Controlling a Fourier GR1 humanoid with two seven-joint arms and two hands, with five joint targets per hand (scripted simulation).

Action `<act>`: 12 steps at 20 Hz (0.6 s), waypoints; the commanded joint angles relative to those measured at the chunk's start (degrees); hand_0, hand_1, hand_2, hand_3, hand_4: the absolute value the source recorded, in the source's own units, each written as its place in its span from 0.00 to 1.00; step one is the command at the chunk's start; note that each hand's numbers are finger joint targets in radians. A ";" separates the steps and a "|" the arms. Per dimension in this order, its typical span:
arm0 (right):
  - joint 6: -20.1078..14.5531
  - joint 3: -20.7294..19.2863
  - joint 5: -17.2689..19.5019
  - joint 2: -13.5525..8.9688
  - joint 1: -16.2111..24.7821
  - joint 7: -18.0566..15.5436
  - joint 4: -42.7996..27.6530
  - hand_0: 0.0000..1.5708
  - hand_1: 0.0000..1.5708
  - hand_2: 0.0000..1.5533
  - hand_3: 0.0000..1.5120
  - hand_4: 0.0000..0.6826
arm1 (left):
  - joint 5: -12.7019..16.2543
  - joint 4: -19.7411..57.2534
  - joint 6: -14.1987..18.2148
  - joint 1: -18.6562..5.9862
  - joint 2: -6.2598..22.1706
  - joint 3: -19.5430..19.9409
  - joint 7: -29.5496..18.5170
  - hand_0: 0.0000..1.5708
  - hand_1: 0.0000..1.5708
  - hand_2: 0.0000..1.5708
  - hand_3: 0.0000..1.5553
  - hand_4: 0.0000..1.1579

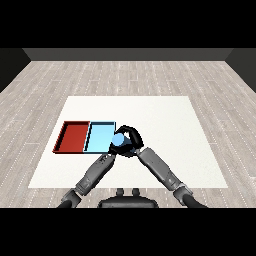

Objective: Pick the blue can and put it in the blue box

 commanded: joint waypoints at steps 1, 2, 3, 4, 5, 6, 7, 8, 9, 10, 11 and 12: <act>-1.02 1.24 -1.96 0.45 -0.77 -0.81 0.15 0.89 0.89 0.93 0.92 0.89 | -5.57 3.33 3.69 -1.95 0.07 -0.11 0.17 0.08 0.08 0.29 0.00 0.52; -1.84 3.76 -2.12 0.44 0.06 -2.53 1.31 0.90 0.90 0.93 0.92 0.88 | -7.28 -0.93 6.97 -2.38 0.50 -1.70 5.58 0.26 0.26 0.36 0.19 0.49; -2.89 5.16 -2.73 0.43 -0.24 -1.95 1.45 0.92 0.92 0.94 0.92 0.87 | -8.16 -2.93 7.71 -1.45 1.11 -1.67 6.86 0.29 0.29 0.36 0.26 0.24; -1.61 2.64 0.45 0.43 0.83 3.02 -4.72 0.93 0.93 0.94 0.92 0.87 | -8.67 -1.36 6.21 -1.97 -0.14 -0.38 5.44 0.20 0.20 0.31 0.21 0.16; -2.77 5.77 -4.14 0.42 -2.10 -1.20 1.63 0.93 0.93 0.95 0.93 0.87 | -7.53 0.24 10.52 -4.85 -0.41 -4.93 5.71 0.20 0.20 0.33 0.11 0.00; -1.67 5.15 -3.42 0.41 -0.43 0.15 -0.53 0.94 0.94 0.95 0.93 0.88 | -12.19 -3.76 10.22 -2.02 0.77 -4.65 8.63 0.25 0.25 0.37 0.06 0.11; -3.14 5.47 -2.89 0.40 -0.33 -1.46 0.16 0.93 0.93 0.94 0.92 0.87 | -13.76 -0.87 8.62 -4.10 4.82 -4.79 10.06 0.29 0.29 0.38 0.00 0.16; -4.60 6.04 -3.63 0.40 -2.07 0.63 -0.80 0.93 0.93 0.94 0.92 0.88 | -15.38 -1.44 10.08 -3.74 3.31 -5.65 11.05 0.13 0.13 0.19 0.00 0.26; -4.04 5.97 -4.10 0.39 -1.86 -2.38 1.82 0.93 0.93 0.94 0.92 0.87 | -17.67 1.34 12.05 -6.48 0.55 -6.29 9.47 0.00 0.00 0.10 0.00 0.27; -3.64 5.72 -4.14 0.38 -2.34 -2.52 1.69 0.93 0.93 0.94 0.92 0.86 | -7.38 -6.24 6.08 -0.75 0.10 -0.66 6.71 0.00 0.00 0.00 0.00 0.37; -3.62 6.98 -4.38 0.38 -2.35 -1.55 1.17 0.93 0.93 0.94 0.92 0.87 | -6.07 -1.16 10.17 -0.26 -0.29 -0.85 1.20 0.00 0.00 0.04 0.00 0.61; -5.38 8.20 -6.48 0.38 -3.15 -1.75 -0.25 0.93 0.93 0.94 0.92 0.88 | -4.23 -2.93 12.71 -1.59 -0.31 -1.13 3.76 0.29 0.29 0.41 0.22 0.62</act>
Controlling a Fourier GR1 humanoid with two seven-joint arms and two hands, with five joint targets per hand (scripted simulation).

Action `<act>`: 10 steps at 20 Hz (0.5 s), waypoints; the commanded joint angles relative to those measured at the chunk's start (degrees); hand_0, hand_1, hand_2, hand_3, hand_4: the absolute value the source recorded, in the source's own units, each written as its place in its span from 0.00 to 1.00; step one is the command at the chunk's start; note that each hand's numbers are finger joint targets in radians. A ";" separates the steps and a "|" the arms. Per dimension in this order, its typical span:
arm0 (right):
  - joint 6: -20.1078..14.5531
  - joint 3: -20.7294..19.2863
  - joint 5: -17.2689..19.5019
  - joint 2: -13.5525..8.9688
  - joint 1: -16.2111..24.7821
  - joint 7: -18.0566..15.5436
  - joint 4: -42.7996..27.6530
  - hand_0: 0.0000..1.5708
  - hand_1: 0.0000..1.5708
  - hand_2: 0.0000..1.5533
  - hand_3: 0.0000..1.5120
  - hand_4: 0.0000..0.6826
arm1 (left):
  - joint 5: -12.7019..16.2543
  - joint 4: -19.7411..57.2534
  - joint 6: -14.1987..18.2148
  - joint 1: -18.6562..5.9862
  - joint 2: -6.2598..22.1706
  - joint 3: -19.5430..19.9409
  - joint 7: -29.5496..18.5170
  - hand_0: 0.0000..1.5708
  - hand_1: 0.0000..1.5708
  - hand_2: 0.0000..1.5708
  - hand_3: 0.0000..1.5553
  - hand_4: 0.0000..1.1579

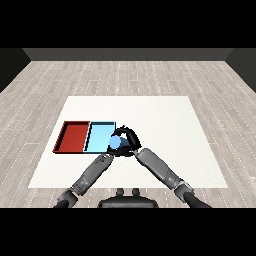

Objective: Pick the blue can and put it in the blue box

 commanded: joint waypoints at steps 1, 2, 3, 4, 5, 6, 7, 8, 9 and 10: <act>0.78 0.18 -2.29 1.82 -0.10 -0.28 -0.62 0.92 0.92 0.94 0.92 0.89 | 5.51 -0.04 3.97 -1.94 -3.32 1.99 -2.90 0.44 0.44 0.51 0.34 0.62; 0.38 0.66 -1.96 1.82 0.41 1.44 -2.18 0.92 0.92 0.93 0.92 0.89 | 5.21 1.33 6.87 -1.19 -3.33 -1.55 -2.98 0.65 0.65 0.66 0.58 0.60; -2.42 3.46 -2.07 1.82 0.77 2.41 -3.64 0.92 0.92 0.93 0.92 0.89 | 4.37 1.28 3.05 -2.38 -3.34 2.71 -1.91 0.61 0.61 0.62 0.55 0.60; -1.34 4.28 -3.05 1.81 2.87 -2.35 -0.75 0.92 0.92 0.94 0.92 0.88 | 0.95 -1.25 5.33 1.25 -3.35 -0.14 0.13 0.52 0.52 0.54 0.46 0.59; -0.75 3.79 -1.59 1.81 3.74 -0.20 -2.35 0.91 0.91 0.93 0.92 0.89 | 2.78 -0.13 3.41 -0.41 -3.35 2.12 -0.77 0.49 0.49 0.52 0.44 0.58; 2.16 -0.42 -2.76 1.81 2.72 -1.94 -0.33 0.92 0.92 0.94 0.92 0.88 | 3.46 2.24 1.83 -1.86 -3.36 3.02 -0.88 0.47 0.47 0.52 0.41 0.58; 2.28 -1.80 -1.96 1.41 0.48 2.37 -2.99 0.91 0.91 0.94 0.92 0.87 | 8.01 4.13 1.96 -1.65 -3.37 1.13 -7.07 0.41 0.41 0.48 0.33 0.58; -1.54 1.46 -4.42 1.82 -3.09 2.19 -0.79 0.92 0.92 0.94 0.92 0.87 | 5.03 3.24 4.66 -1.55 -3.38 -0.33 -4.91 0.37 0.37 0.45 0.32 0.57; 0.76 0.32 -3.03 1.82 -1.32 3.07 -2.51 0.91 0.91 0.94 0.92 0.87 | 6.34 4.82 3.02 -0.96 -3.39 0.71 -7.19 0.40 0.40 0.46 0.33 0.57; 6.03 -3.95 -3.07 -1.03 1.56 1.25 -2.61 0.91 0.91 0.93 0.92 0.86 | 6.28 0.63 5.28 0.03 -3.39 -2.37 -3.33 0.53 0.53 0.56 0.47 0.58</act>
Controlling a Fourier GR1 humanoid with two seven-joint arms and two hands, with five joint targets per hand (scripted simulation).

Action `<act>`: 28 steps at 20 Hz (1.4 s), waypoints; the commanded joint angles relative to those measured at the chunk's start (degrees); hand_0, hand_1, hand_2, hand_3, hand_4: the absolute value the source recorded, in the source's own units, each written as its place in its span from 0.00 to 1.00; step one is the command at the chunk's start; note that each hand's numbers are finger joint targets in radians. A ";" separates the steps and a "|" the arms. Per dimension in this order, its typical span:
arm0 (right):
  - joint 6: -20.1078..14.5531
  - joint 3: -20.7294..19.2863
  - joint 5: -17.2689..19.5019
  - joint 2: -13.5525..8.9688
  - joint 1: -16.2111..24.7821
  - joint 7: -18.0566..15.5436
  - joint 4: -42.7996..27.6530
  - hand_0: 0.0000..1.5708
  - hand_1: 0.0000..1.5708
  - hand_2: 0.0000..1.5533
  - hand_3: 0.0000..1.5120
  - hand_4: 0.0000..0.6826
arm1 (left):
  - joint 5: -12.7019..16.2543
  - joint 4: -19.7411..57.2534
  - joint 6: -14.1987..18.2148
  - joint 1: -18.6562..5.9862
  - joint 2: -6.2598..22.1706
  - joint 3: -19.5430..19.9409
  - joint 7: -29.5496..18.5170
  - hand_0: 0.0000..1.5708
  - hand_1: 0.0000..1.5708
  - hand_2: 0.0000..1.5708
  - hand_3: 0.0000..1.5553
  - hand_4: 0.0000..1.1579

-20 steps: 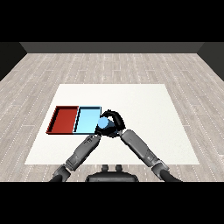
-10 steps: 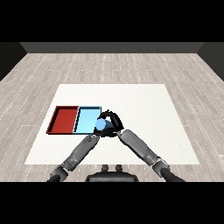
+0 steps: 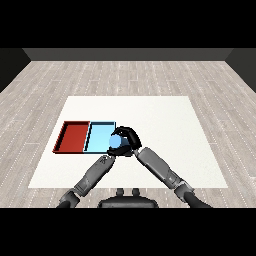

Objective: Pick the blue can and put it in the blue box

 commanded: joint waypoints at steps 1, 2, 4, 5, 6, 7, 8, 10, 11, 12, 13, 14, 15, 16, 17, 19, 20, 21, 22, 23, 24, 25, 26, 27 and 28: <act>2.53 -1.97 -0.46 1.23 2.02 -0.98 0.10 0.92 0.92 0.94 0.92 0.85 | 7.15 0.83 -1.36 -0.76 -1.67 -0.35 -1.67 0.58 0.58 0.60 0.53 0.56; 1.02 -2.01 -0.82 2.03 -1.94 -0.72 3.99 0.91 0.91 0.94 0.92 0.85 | 7.10 -2.14 -2.16 -2.21 -1.68 0.87 3.76 0.75 0.75 0.75 0.66 0.54; 0.00 0.30 -2.26 2.05 2.75 -1.60 0.37 0.89 0.89 0.93 0.92 0.81 | 5.08 0.95 -4.44 0.18 -1.41 4.23 1.12 0.94 0.94 0.93 0.88 0.52; 4.17 -2.22 -2.75 1.61 5.55 -1.61 -0.38 0.84 0.84 0.91 0.91 0.75 | 5.64 2.93 -2.11 -0.10 -1.70 4.37 2.76 0.91 0.91 0.86 0.67 0.57; 5.70 -4.80 -5.39 2.06 2.02 -2.89 3.17 0.81 0.81 0.88 0.88 0.61 | 5.11 -0.21 -5.54 -1.19 -0.74 5.09 0.09 0.91 0.91 0.86 0.64 0.59; 4.45 -2.39 -4.99 2.08 4.77 -2.87 0.26 0.79 0.79 0.83 0.81 0.40 | 5.95 4.56 -1.67 -2.56 -1.71 2.76 2.48 1.00 1.00 0.98 0.95 0.57; 3.68 -2.42 -5.98 2.09 3.02 -1.20 1.08 0.69 0.69 0.72 0.53 0.00 | 3.81 -1.20 -1.13 -2.58 -1.72 3.23 6.75 1.00 1.00 0.98 0.95 0.66; 2.26 -2.80 -2.57 2.09 3.79 1.38 -1.35 0.00 0.00 0.00 0.00 0.00 | 6.63 2.73 -3.23 -1.22 -1.72 3.17 0.78 1.00 1.00 0.97 0.93 0.95; 2.34 -2.89 -2.46 2.09 3.88 1.48 -1.46 0.00 0.00 0.00 0.00 0.00 | 6.73 2.91 -3.27 -1.31 -1.72 3.18 0.66 1.00 1.00 0.97 0.93 0.95; 2.41 -2.97 -2.37 2.10 3.94 1.56 -1.55 0.00 0.00 0.00 0.00 0.00 | 6.81 3.08 -3.31 -1.39 -1.73 3.19 0.56 1.00 1.00 0.97 0.93 0.95; 2.48 -3.04 -2.28 2.10 4.01 1.62 -1.62 0.00 0.00 0.00 0.00 0.00 | 6.87 3.21 -3.35 -1.45 -1.73 3.21 0.47 1.00 1.00 0.97 0.93 0.95; 2.53 -3.10 -2.24 2.11 4.04 1.65 -1.65 0.00 0.00 0.00 0.00 0.00 | 9.12 5.87 -2.34 -4.70 -1.74 2.51 0.48 1.00 1.00 0.97 0.93 0.95; -0.37 -0.95 -3.63 2.11 1.85 1.69 -1.44 0.00 0.00 0.00 0.00 0.00 | 5.52 0.09 -1.89 0.24 -1.74 2.78 1.73 1.00 1.00 0.97 0.93 0.95; 3.47 -4.60 -0.68 2.11 6.31 1.51 -3.11 0.00 0.00 0.00 0.00 0.00 | 9.52 5.83 -0.80 -4.37 -1.74 1.33 -2.32 1.00 1.00 0.97 0.93 0.97; 4.35 -3.50 -0.63 2.11 5.93 -2.20 -0.17 0.00 0.00 0.00 0.00 0.00 | 11.27 7.55 -3.05 -2.18 -1.74 0.74 -4.42 1.00 1.00 0.98 0.95 0.98; 2.63 -3.67 -3.55 2.11 2.01 0.36 0.08 0.00 0.00 0.00 0.00 0.00 | 5.49 0.78 -3.30 -0.69 -1.03 4.27 2.18 1.00 1.00 0.99 0.95 0.98; 2.68 -1.70 -5.02 2.12 5.97 -5.23 1.96 0.00 0.00 0.00 0.00 0.00 | 5.65 4.22 -1.33 -3.11 -1.74 3.13 1.61 1.00 1.00 0.99 0.96 0.98; 1.90 -3.27 -0.19 2.12 6.94 4.35 -6.70 0.00 0.00 0.00 0.00 0.00 | 6.09 6.04 -2.00 -5.25 -1.74 3.97 1.41 1.00 1.00 1.00 0.96 0.99; 0.06 -2.39 -1.12 2.12 5.04 6.68 -7.08 0.00 0.00 0.00 0.00 0.00 | 5.54 1.88 -0.45 -2.18 -1.74 1.98 1.91 1.00 1.00 1.00 0.96 0.98; 5.73 -7.78 -1.51 2.00 5.87 3.10 -3.13 0.00 0.00 0.00 0.00 0.00 | 2.39 -0.47 -1.05 1.95 -1.61 2.11 1.66 1.00 1.00 1.00 0.97 0.98; 4.02 -5.59 -2.51 2.12 6.86 2.91 -3.91 0.00 0.00 0.00 0.00 0.00 | 2.22 3.09 -2.49 -0.06 -1.18 4.68 0.63 1.00 1.00 1.00 0.97 0.98; 2.72 -4.31 -4.98 2.12 4.56 3.31 -4.47 0.00 0.00 0.00 0.00 0.00 | 4.53 3.80 -2.70 -0.12 -1.74 3.16 -1.34 1.00 1.00 1.00 0.97 0.98; 7.03 -9.03 -2.48 -0.27 7.25 4.97 -8.00 0.00 0.00 0.00 0.00 0.00 | 3.13 3.90 -2.94 -1.36 -1.74 5.03 0.80 1.00 1.00 1.00 0.97 0.98; 7.80 -8.42 -0.68 1.47 9.38 1.03 -5.55 0.00 0.00 0.00 0.00 0.00 | 1.45 1.31 -3.99 2.34 -0.93 5.26 0.25 1.00 1.00 1.00 0.97 0.98; 6.52 -8.04 -0.38 0.86 10.66 3.10 -9.03 0.00 0.00 0.00 0.00 0.00 | 2.10 7.81 -5.99 -4.12 -1.74 8.54 0.24 1.00 1.00 1.00 0.97 0.98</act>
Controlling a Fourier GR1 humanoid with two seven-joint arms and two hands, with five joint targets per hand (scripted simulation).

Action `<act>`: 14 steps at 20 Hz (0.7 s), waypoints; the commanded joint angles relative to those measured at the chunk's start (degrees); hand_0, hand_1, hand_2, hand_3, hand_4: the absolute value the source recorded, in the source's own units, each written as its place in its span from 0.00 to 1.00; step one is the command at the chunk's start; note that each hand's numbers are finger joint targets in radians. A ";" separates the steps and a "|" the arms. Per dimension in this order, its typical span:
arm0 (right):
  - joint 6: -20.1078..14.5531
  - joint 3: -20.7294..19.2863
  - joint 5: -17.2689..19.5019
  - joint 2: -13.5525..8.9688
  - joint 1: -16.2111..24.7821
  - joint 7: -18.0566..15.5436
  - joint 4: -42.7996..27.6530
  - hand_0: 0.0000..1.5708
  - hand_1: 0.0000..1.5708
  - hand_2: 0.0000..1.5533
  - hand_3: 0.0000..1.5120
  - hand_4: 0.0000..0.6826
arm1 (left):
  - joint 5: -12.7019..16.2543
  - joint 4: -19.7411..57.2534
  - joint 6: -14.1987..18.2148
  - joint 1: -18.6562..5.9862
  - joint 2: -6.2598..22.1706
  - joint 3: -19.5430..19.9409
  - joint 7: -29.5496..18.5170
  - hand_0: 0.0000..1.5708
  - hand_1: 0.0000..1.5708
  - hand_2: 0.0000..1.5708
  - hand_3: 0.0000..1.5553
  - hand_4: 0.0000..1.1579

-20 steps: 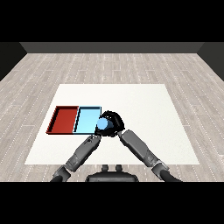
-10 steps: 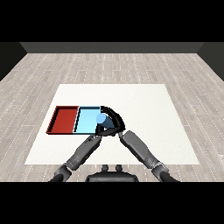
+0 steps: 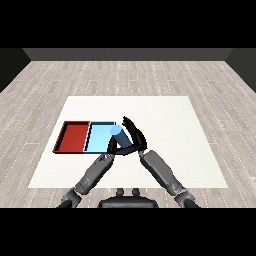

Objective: Pick the blue can and put it in the blue box

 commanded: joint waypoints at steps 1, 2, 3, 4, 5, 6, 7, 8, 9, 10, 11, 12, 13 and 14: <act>2.45 -2.72 1.77 0.47 1.75 0.27 -0.87 0.00 0.00 0.00 0.00 0.00 | -2.70 3.15 0.94 -1.38 -0.29 1.53 -0.20 1.00 1.00 1.00 0.97 0.98; 3.96 -4.21 0.35 -2.57 3.79 1.65 -5.92 0.00 0.00 0.00 0.00 0.00 | -1.91 -0.10 2.60 0.66 -0.29 -1.45 -0.16 1.00 1.00 1.00 0.96 0.98; 5.03 -2.45 0.25 -4.94 9.42 0.50 -9.53 0.00 0.00 0.00 0.00 0.00 | -2.76 1.36 0.53 -1.61 0.06 2.74 0.68 1.00 1.00 1.00 0.96 0.98; 3.75 -4.08 1.73 -1.87 6.32 2.52 -8.92 0.00 0.00 0.00 0.00 0.00 | -1.10 3.10 0.46 -1.85 -0.29 2.11 -1.96 1.00 1.00 1.00 0.97 0.97; 4.29 -5.27 -0.38 -4.25 7.22 5.10 -12.28 0.00 0.00 0.00 0.00 0.00 | -1.73 0.72 -2.44 -1.19 2.23 4.85 -0.05 1.00 1.00 1.00 0.97 0.97; 5.18 -5.76 0.35 -5.48 10.35 3.41 -12.85 0.00 0.00 0.00 0.00 0.00 | -3.36 1.97 -0.39 0.10 -0.27 3.42 -0.20 1.00 1.00 1.00 0.97 0.97; 3.67 -6.23 0.29 -5.03 10.19 4.86 -16.33 0.00 0.00 0.00 0.00 0.00 | -4.02 0.79 0.80 -2.60 -0.27 2.85 2.88 1.00 1.00 1.00 0.96 0.97; 4.86 -7.21 0.77 -5.30 11.90 1.55 -14.80 0.00 0.00 0.00 0.00 0.00 | -3.46 3.91 -2.35 -1.20 -0.22 5.31 -1.95 1.00 1.00 1.00 0.96 0.97; 6.06 -6.71 0.08 -7.27 15.05 2.46 -19.35 0.00 0.00 0.00 0.00 0.00 | -6.08 1.18 1.78 -0.36 -0.28 2.97 0.82 1.00 1.00 1.00 0.96 0.97; 4.68 -7.26 0.51 -7.11 16.58 0.92 -20.45 0.00 0.00 0.00 0.00 0.00 | -3.69 -0.19 -3.61 0.97 4.22 4.99 0.49 1.00 1.00 1.00 0.96 0.97; 4.93 -9.41 -0.77 -7.25 16.37 1.61 -20.74 0.00 0.00 0.00 0.00 0.00 | -3.71 2.51 -3.92 -1.60 3.66 6.47 1.02 1.00 1.00 1.00 0.96 0.97; 3.49 -7.79 0.14 -7.00 19.96 1.59 -25.72 0.00 0.00 0.00 0.00 0.00 | -5.13 5.33 -0.89 -1.57 0.38 5.97 -0.50 1.00 1.00 1.00 0.96 0.98; 6.20 -11.10 -3.23 -9.24 21.87 0.73 -27.35 0.00 0.00 0.00 0.00 0.00 | -5.43 3.82 -0.62 -1.64 0.92 5.66 0.39 1.00 1.00 1.00 0.96 0.97; 7.47 -15.03 -4.80 -9.63 18.86 0.85 -23.89 0.00 0.00 0.00 0.00 0.00 | -5.43 3.01 -1.75 -1.35 2.14 6.32 0.94 1.00 1.00 1.00 0.96 0.97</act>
